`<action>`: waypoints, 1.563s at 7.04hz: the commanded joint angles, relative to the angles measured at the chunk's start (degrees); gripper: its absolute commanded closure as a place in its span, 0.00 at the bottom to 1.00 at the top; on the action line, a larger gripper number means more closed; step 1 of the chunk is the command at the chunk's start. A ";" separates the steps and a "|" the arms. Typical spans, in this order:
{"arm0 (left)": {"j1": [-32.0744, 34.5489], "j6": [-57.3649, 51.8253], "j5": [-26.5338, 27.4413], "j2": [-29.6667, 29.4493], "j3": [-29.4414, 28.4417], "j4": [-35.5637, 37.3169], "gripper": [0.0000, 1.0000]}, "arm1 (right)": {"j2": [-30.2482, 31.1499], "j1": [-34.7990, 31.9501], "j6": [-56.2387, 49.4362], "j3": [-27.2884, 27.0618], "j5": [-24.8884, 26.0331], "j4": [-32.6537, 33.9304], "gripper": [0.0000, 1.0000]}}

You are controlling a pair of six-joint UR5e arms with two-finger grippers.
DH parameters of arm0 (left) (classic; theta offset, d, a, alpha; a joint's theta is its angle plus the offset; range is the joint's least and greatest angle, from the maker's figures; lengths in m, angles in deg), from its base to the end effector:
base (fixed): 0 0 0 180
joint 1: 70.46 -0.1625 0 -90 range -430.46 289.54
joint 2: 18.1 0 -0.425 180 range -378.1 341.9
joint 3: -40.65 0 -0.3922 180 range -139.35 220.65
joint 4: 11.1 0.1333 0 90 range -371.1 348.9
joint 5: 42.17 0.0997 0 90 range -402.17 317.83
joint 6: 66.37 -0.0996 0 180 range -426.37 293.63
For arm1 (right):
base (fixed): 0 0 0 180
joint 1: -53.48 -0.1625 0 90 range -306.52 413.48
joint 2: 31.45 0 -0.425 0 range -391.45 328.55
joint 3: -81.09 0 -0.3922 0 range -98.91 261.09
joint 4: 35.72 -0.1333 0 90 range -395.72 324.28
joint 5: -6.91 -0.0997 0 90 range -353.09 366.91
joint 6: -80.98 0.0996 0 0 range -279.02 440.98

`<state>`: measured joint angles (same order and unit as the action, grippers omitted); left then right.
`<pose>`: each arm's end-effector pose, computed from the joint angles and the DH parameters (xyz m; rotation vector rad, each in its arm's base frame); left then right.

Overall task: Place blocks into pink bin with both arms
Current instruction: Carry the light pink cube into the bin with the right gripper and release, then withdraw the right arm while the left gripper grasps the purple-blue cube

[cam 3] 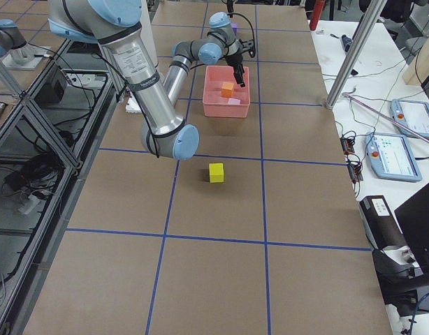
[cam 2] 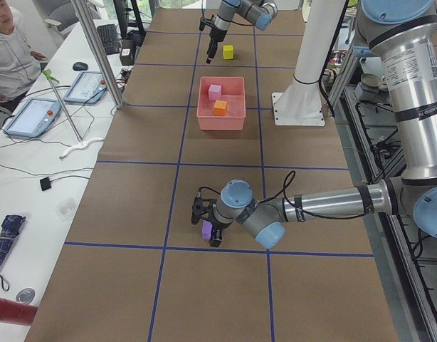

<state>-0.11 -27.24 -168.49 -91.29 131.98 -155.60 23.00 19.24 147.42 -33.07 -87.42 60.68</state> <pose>0.0588 -0.3857 0.6736 0.2738 0.8519 -0.1013 -0.4121 -0.4326 0.1490 0.3884 -0.8487 0.1375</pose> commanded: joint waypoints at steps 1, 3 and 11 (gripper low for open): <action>-2.57 2.79 1.25 -3.35 -1.68 -0.70 0.00 | 1.01 -1.35 -1.14 -0.37 -1.21 -0.16 0.01; -6.96 2.27 4.56 -4.59 -3.08 -0.78 0.00 | 3.19 -4.06 -6.82 -1.68 -4.43 -0.16 0.01; -11.03 -6.87 8.11 -3.89 -5.29 -0.78 0.86 | 9.70 -14.86 -22.28 -2.30 -15.16 -0.25 0.01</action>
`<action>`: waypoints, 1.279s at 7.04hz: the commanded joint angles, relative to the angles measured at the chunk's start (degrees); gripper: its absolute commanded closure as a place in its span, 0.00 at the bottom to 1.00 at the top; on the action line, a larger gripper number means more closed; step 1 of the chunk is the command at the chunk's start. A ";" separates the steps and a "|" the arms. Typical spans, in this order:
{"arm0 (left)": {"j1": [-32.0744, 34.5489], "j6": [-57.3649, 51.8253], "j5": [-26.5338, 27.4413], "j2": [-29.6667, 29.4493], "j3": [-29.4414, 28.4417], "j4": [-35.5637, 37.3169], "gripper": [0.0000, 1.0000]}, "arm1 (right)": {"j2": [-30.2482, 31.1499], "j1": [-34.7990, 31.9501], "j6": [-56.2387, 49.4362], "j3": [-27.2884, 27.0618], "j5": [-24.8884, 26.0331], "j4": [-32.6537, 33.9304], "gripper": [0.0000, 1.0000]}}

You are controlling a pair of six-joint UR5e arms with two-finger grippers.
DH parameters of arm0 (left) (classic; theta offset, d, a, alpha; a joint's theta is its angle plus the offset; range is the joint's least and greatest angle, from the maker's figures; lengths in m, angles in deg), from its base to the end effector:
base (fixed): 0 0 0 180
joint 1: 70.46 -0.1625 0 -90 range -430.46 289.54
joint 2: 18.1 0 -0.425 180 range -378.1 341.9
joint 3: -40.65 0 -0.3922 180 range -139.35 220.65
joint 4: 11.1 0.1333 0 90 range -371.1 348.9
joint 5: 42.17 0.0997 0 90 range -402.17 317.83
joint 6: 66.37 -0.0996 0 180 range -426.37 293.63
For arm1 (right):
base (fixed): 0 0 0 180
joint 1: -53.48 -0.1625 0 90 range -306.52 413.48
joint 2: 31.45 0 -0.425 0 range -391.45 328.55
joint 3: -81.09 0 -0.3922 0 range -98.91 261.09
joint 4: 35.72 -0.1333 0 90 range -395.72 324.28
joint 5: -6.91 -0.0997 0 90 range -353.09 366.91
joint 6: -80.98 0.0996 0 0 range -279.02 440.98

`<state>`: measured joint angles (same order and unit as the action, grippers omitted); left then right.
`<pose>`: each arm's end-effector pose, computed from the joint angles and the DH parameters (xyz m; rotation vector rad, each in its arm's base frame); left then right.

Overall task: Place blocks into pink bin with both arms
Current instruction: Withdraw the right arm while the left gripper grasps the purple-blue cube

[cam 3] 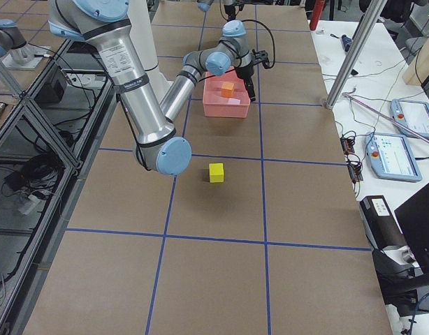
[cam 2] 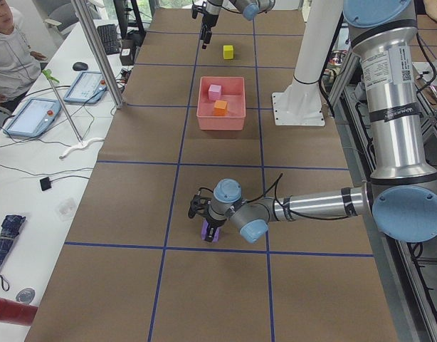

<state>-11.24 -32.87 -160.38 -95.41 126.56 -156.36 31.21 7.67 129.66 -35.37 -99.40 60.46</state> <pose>0.1382 -0.4005 0.6970 0.3049 0.7505 0.1204 -0.3181 -0.4783 0.2143 0.3744 -0.7824 -0.0449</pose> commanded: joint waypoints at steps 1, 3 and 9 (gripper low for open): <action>0.28 -1.24 -1.31 -0.37 1.09 0.24 0.91 | 2.98 -6.45 -8.56 0.18 -5.72 0.06 0.01; 2.73 -1.15 -6.67 -3.51 13.33 16.47 0.92 | 8.41 -11.21 -17.17 0.44 -8.29 -0.03 0.01; -12.67 25.04 -3.11 -41.52 28.29 60.07 0.91 | 24.53 -11.75 -17.03 8.77 -9.44 -27.67 0.01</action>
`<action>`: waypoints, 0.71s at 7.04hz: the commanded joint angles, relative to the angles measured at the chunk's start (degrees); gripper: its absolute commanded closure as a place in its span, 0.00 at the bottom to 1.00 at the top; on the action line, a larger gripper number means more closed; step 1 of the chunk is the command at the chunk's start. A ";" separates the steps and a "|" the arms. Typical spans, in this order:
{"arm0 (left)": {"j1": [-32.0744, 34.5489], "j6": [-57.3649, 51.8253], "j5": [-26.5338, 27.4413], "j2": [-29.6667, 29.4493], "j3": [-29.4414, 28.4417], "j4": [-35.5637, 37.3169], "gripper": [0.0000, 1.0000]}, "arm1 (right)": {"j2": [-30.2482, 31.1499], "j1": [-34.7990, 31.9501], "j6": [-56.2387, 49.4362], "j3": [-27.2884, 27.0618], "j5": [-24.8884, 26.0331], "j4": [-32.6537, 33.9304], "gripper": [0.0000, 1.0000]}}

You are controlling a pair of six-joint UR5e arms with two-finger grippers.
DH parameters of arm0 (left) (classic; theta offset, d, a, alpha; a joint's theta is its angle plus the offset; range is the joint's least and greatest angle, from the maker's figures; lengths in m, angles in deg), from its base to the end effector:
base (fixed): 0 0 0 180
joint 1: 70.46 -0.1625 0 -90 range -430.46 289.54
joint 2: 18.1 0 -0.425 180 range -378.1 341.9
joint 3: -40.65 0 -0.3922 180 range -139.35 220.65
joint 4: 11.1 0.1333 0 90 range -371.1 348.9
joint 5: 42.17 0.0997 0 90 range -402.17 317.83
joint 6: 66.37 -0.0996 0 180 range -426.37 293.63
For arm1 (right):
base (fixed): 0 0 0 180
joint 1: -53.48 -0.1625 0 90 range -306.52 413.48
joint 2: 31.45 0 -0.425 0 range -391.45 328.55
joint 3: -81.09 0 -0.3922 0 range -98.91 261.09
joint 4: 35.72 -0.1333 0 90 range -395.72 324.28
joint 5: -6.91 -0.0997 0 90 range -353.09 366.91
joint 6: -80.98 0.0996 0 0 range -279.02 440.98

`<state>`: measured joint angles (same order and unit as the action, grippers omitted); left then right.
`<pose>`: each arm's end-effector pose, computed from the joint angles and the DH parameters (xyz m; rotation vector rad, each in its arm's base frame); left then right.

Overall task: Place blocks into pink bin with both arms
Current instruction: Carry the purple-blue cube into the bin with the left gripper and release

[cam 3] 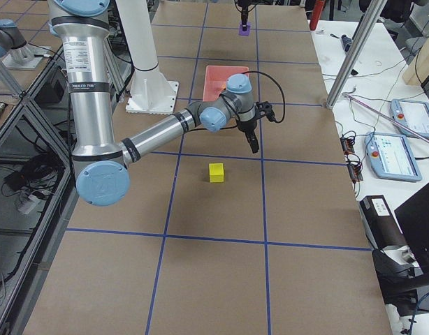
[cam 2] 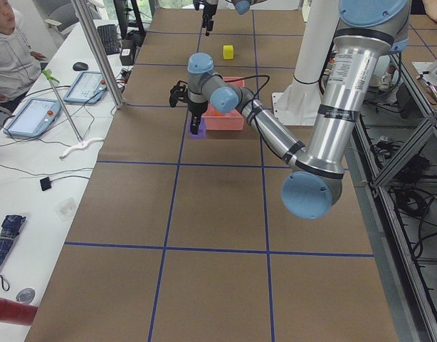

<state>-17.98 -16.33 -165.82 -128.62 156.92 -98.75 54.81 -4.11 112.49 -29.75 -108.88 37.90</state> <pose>0.2710 -0.4812 0.2641 0.1576 0.9210 0.0253 -0.2019 -0.4859 0.4258 0.3682 -0.7374 -0.1757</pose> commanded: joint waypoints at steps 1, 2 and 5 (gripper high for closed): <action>-11.29 11.02 8.10 -14.92 -4.54 5.97 0.90 | 0.93 0.11 1.44 4.22 -0.14 -6.20 0.01; -13.87 13.65 10.68 -19.42 -8.22 7.13 0.86 | 0.85 0.46 3.02 4.23 -0.06 -6.30 0.01; -12.77 12.55 10.62 -20.35 -7.65 7.66 0.00 | 2.15 3.44 9.51 4.14 0.38 -8.91 0.01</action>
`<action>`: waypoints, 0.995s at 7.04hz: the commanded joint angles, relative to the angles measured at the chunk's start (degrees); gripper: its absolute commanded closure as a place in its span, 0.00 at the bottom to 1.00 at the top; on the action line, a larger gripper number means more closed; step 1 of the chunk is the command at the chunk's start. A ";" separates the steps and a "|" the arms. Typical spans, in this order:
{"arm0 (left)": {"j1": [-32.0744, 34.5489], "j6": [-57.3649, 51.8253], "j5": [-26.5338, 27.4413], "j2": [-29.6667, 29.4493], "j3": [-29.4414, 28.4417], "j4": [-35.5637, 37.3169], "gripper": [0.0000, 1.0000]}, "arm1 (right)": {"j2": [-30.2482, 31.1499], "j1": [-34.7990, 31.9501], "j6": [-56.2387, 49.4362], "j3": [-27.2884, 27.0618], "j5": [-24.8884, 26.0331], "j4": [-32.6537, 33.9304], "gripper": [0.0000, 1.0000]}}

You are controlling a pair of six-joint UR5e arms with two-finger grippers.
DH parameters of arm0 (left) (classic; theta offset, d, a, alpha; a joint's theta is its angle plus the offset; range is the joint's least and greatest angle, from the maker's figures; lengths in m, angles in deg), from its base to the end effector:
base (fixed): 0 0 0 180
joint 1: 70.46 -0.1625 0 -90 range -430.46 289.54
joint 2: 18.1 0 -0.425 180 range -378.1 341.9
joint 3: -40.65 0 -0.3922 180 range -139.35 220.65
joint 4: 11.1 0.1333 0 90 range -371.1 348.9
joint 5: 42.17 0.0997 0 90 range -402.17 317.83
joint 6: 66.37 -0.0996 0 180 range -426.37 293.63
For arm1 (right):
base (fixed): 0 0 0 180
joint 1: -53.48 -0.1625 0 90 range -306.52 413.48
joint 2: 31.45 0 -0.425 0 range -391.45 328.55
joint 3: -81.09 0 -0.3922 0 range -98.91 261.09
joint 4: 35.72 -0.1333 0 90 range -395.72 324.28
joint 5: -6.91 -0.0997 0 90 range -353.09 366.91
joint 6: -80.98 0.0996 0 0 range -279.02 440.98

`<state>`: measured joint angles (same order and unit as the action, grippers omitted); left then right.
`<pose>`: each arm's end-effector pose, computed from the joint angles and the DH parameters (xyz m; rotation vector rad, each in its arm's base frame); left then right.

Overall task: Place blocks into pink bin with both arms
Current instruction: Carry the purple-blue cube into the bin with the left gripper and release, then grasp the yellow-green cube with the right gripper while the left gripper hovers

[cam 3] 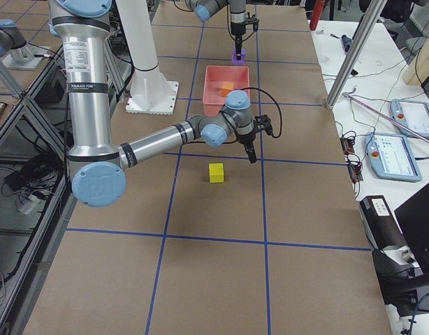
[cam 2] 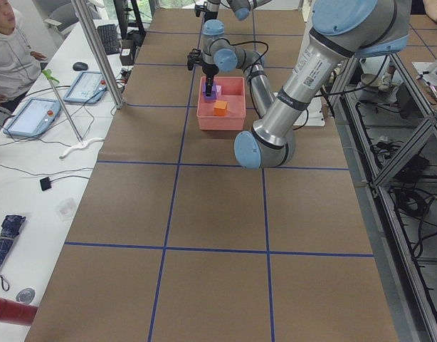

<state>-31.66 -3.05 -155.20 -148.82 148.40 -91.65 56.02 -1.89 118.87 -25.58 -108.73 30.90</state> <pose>0.4217 -0.4601 0.1352 0.1390 0.9124 -0.0244 -0.2232 -0.4819 0.4568 0.3365 -0.7755 -0.1128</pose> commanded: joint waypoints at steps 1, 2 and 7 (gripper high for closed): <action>1.80 -5.53 -0.26 0.37 2.97 1.70 0.00 | 4.00 2.27 4.90 -0.03 0.68 -6.20 0.01; 2.24 -8.97 -0.17 1.51 5.78 5.45 0.00 | 7.77 2.54 5.09 -0.29 0.77 -9.37 0.01; 2.77 -9.80 -0.17 3.01 7.48 6.19 0.00 | 13.42 13.35 16.17 -0.82 11.48 -14.33 0.01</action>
<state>-28.90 -12.79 -155.37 -145.80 155.85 -85.48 67.83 9.59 134.18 -26.25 -99.28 16.87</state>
